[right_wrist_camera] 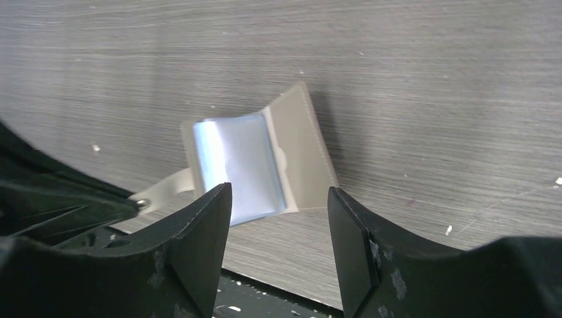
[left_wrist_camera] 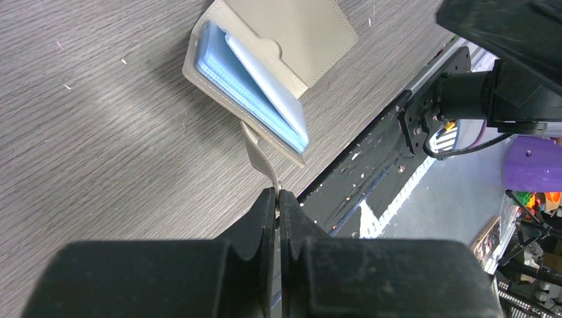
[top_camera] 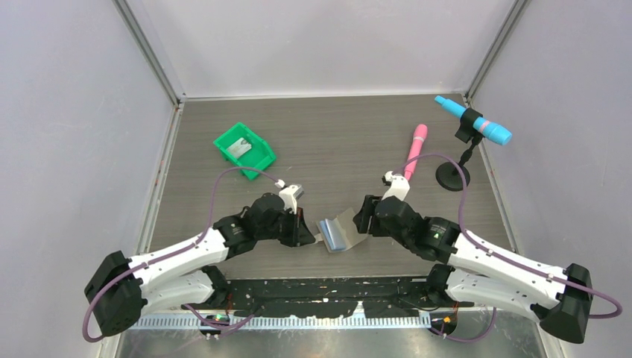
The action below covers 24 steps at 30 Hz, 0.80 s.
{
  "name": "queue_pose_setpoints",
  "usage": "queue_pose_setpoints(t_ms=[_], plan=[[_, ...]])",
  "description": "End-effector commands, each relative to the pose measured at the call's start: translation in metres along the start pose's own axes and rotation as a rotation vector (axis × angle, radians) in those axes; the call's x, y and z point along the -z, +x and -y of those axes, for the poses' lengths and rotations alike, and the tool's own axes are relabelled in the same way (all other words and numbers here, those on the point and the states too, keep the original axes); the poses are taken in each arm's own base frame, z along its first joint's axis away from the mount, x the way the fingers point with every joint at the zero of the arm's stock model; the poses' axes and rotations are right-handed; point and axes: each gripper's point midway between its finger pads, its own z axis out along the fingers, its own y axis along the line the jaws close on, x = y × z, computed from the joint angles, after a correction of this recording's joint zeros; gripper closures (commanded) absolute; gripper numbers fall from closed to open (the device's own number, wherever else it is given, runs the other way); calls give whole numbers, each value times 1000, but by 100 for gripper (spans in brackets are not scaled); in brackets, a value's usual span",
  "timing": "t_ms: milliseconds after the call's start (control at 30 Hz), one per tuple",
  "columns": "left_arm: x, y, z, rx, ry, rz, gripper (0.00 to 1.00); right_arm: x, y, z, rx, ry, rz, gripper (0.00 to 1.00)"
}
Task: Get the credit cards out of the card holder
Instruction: Remove the credit card from the card holder.
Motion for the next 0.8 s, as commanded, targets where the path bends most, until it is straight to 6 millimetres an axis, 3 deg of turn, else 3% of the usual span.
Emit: queue_pose_setpoints(t_ms=[0, 100, 400, 767], plan=[[5, -23, 22, -34, 77, 70, 100, 18, -24, -30, 20, -116, 54, 38], [5, -23, 21, -30, 76, 71, 100, 15, -24, -50, 38, -189, 63, 38], [5, -16, 14, -24, 57, 69, 100, -25, 13, -75, 107, -202, -34, 34], [3, -15, 12, -20, 58, 69, 100, -58, 51, -72, 148, -159, -125, 35]])
